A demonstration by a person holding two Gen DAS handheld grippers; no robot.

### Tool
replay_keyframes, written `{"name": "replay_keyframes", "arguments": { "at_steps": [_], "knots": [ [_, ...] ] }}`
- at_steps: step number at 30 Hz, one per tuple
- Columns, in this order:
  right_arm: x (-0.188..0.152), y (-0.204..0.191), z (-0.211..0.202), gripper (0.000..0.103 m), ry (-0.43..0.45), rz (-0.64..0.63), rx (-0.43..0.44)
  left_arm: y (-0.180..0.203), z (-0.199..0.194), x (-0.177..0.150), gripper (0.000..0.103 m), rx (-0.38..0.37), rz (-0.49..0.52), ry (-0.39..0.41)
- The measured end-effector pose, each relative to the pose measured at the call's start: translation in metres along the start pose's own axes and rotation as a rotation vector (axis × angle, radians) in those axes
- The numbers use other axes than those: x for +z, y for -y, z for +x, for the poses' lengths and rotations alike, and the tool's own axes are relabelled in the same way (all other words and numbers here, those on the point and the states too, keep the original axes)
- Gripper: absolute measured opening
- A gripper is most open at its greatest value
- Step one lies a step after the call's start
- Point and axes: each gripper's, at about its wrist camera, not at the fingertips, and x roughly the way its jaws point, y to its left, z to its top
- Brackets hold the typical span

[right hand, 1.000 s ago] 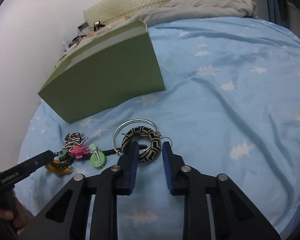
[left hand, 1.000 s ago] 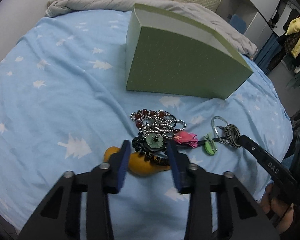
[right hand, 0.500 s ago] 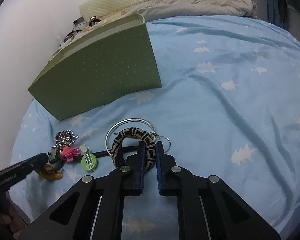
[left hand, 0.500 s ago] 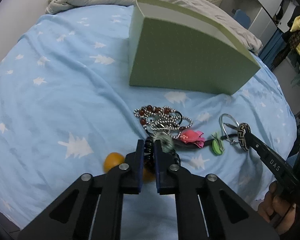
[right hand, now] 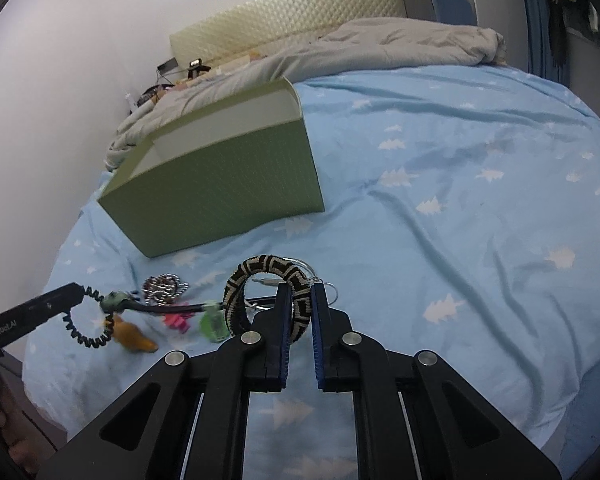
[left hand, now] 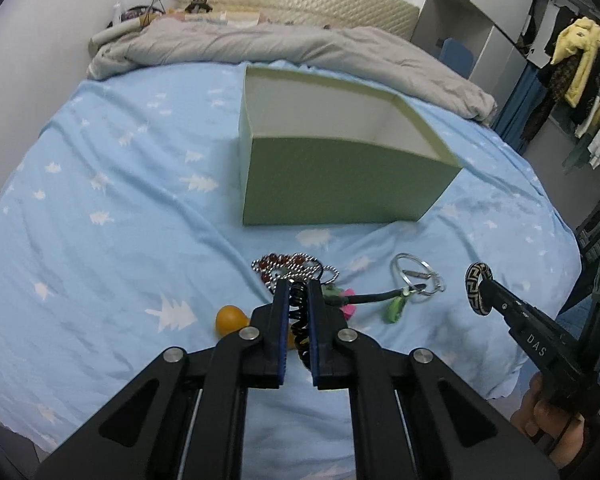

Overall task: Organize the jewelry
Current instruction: 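Lift the hair tie with the left tool while the right tool carries the bangle toward the box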

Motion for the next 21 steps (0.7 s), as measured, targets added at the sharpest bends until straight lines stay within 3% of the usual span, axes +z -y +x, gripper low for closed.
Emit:
{"name": "replay_keyframes", "arguments": {
  "at_steps": [11,21],
  "knots": [
    [0.0,-0.008,-0.041,0.007,0.07,-0.016,0.017,0.013,-0.039,-0.003,0.008,-0.017,0.029,0.074],
    [-0.002,-0.017,-0.067,0.007,0.076,-0.057,0.015,0.02,-0.056,-0.008,0.008,-0.029,0.036,0.098]
  ]
}}
